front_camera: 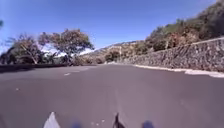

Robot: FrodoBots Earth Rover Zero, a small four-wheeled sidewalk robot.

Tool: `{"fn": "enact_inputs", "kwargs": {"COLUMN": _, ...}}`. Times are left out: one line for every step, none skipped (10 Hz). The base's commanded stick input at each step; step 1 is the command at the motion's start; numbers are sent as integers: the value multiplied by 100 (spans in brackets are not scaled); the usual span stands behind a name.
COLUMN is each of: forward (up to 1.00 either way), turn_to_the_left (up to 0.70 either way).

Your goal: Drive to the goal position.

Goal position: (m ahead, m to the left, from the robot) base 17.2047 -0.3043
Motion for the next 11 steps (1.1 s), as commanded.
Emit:
{"fn": "enact_inputs", "kwargs": {"forward": 100, "turn_to_the_left": 0}}
{"fn": "enact_inputs", "kwargs": {"forward": 100, "turn_to_the_left": 0}}
{"fn": "enact_inputs", "kwargs": {"forward": 100, "turn_to_the_left": 0}}
{"fn": "enact_inputs", "kwargs": {"forward": 100, "turn_to_the_left": 0}}
{"fn": "enact_inputs", "kwargs": {"forward": 100, "turn_to_the_left": 0}}
{"fn": "enact_inputs", "kwargs": {"forward": 100, "turn_to_the_left": 0}}
{"fn": "enact_inputs", "kwargs": {"forward": 100, "turn_to_the_left": 0}}
{"fn": "enact_inputs", "kwargs": {"forward": 100, "turn_to_the_left": 0}}
{"fn": "enact_inputs", "kwargs": {"forward": 100, "turn_to_the_left": 0}}
{"fn": "enact_inputs", "kwargs": {"forward": 100, "turn_to_the_left": 0}}
{"fn": "enact_inputs", "kwargs": {"forward": 100, "turn_to_the_left": 0}}
